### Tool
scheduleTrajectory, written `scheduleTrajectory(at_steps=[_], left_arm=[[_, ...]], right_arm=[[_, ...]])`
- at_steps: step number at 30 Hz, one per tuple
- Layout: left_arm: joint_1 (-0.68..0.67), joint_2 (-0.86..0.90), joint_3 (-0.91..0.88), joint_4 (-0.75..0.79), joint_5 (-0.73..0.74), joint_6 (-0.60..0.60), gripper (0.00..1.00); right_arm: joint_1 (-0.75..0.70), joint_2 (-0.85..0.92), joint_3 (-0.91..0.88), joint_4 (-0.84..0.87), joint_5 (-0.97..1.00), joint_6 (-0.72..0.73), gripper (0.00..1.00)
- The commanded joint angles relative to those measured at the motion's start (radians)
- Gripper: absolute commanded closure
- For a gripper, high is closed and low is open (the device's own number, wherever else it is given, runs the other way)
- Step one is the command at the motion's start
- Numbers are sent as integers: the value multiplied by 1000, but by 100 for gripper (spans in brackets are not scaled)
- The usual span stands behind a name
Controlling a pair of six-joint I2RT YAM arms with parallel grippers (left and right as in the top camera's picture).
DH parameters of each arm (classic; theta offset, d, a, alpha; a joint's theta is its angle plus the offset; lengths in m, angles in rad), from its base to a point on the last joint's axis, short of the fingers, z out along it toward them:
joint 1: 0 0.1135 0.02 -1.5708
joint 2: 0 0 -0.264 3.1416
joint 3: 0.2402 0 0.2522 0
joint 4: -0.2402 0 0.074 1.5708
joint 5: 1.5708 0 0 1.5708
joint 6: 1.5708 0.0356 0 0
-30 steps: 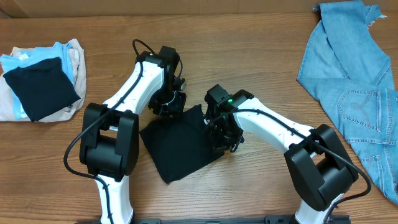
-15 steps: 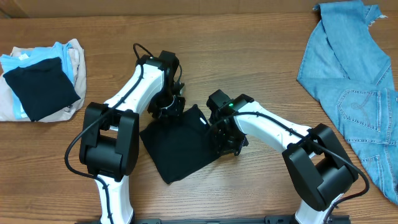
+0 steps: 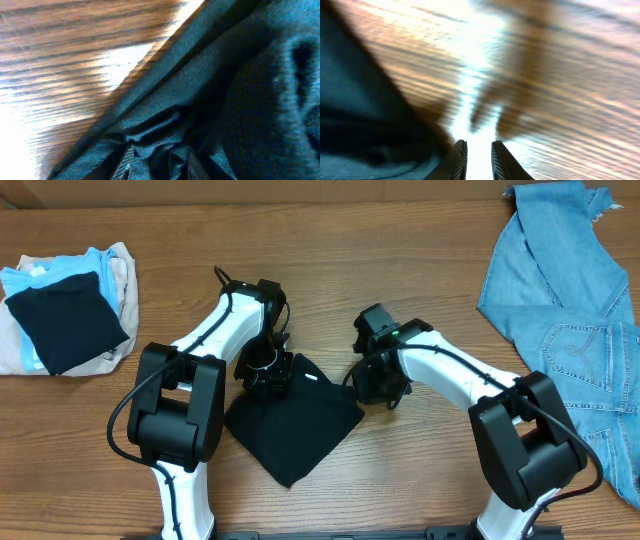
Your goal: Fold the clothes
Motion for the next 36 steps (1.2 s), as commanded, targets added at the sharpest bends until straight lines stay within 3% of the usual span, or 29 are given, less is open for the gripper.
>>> scheduleTrajectory(at_steps=[1,10,13,18,23,36], left_arm=[[13,-34,23,3,-10,-30,62],[42,-89,183,29,-16,-23,46],[41,-91,184,30,-14,-21,46],[30,-98,184,-37,117,47,64],[-9,-102,184,-51,102,88,81],[-88,-100,56,62,92,130,80]], right_arm=[[-11,-21,-3,2,11,-25,79],[-11,-21,-3,3,10,-24,78],[-11,-21,-3,3,10,-21,78],[-11,-21,-3,3,11,-21,78],[-11,-21,-3,3,10,-21,78],[-11,-21,-3,2,11,-21,78]])
